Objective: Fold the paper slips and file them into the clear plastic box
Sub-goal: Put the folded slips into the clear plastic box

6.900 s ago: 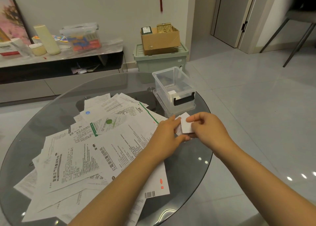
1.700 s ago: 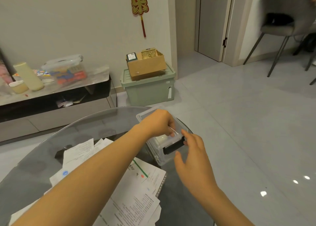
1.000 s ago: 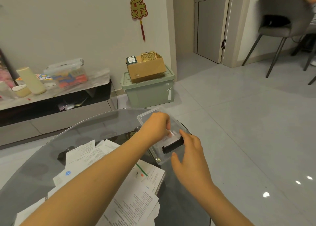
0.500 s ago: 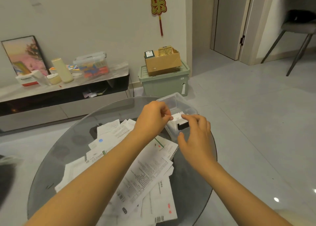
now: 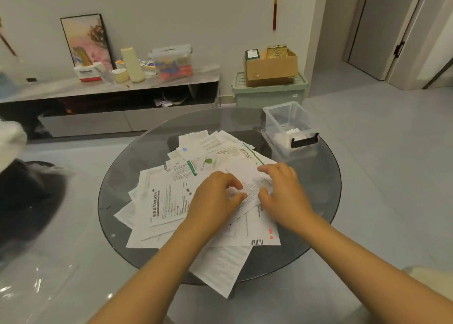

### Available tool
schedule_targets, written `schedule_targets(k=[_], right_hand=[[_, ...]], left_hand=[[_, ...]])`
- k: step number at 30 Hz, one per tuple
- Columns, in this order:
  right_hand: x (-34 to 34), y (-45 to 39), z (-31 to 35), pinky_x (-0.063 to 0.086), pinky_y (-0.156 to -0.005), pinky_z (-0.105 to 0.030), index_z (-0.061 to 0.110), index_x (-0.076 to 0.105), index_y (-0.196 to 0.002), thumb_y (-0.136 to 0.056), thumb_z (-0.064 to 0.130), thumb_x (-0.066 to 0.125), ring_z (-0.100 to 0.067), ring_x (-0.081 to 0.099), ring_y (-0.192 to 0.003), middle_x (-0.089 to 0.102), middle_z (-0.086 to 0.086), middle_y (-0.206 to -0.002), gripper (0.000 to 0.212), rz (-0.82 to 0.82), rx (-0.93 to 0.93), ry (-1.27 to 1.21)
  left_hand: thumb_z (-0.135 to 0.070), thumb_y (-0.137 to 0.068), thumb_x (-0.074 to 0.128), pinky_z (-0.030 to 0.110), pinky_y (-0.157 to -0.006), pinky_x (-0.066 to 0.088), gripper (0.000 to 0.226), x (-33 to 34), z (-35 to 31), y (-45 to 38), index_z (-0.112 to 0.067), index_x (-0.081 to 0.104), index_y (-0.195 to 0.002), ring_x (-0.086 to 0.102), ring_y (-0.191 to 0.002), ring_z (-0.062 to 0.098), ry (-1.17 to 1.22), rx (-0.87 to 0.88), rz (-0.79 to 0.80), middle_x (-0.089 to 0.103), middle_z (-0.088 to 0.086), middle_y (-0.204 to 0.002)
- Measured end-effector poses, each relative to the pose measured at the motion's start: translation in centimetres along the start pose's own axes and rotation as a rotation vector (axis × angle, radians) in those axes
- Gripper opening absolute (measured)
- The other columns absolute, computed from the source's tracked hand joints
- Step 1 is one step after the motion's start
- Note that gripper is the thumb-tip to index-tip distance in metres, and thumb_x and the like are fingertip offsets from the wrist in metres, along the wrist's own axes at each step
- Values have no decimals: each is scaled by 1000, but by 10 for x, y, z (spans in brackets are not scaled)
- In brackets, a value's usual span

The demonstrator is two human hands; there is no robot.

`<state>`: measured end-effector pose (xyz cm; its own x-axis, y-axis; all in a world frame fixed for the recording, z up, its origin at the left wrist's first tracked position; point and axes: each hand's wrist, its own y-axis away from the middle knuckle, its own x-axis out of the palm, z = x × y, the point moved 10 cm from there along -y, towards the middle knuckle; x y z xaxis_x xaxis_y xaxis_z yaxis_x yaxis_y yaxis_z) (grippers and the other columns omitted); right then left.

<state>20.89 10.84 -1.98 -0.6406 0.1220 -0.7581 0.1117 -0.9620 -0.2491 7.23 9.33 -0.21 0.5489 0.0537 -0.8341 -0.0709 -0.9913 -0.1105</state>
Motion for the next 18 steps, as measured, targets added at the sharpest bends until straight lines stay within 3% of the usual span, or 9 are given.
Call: schedule_targets(k=[3, 6, 10, 14, 18], right_hand=[[13, 1, 2, 29, -101, -24, 21, 45, -130, -89, 18, 53, -15, 32, -127, 43, 3, -133, 42, 48, -47, 70], [27, 4, 4, 24, -103, -25, 23, 52, -126, -90, 26, 53, -13, 37, -124, 50, 6, -130, 36, 117, -115, 140], [37, 7, 6, 14, -99, -21, 33, 52, -126, -87, 47, 54, -10, 32, -128, 46, 12, -135, 41, 211, -171, 208], [47, 14, 11, 12, -102, -24, 45, 56, -120, -76, 64, 57, -10, 28, -132, 43, 9, -139, 49, 259, -238, 205], [41, 15, 21, 30, -89, -26, 38, 72, -97, -75, 62, 49, -11, 49, -99, 65, 12, -102, 40, 128, -292, 56]], left_hand=[[-48, -82, 63, 35, -108, 29, 55, 20, 17, 7, -26, 48, -130, 36, -129, 17, -253, 6, 157, 43, -5, -140], [-55, -84, 56, 39, -116, 15, 73, 35, 30, 15, -25, 30, -145, 16, -142, 17, -349, 47, 278, 20, -2, -155], [-54, -88, 50, 38, -116, 17, 69, 36, 34, 18, -24, 28, -146, 15, -142, 16, -349, 102, 262, 20, -2, -155], [-48, -90, 49, 32, -108, 29, 48, 26, 26, 17, -24, 50, -132, 36, -130, 14, -296, 149, 180, 45, -3, -139], [-44, -88, 54, 30, -97, 40, 38, 19, 26, 17, -24, 60, -120, 48, -119, 12, -199, 133, 183, 56, -5, -128]])
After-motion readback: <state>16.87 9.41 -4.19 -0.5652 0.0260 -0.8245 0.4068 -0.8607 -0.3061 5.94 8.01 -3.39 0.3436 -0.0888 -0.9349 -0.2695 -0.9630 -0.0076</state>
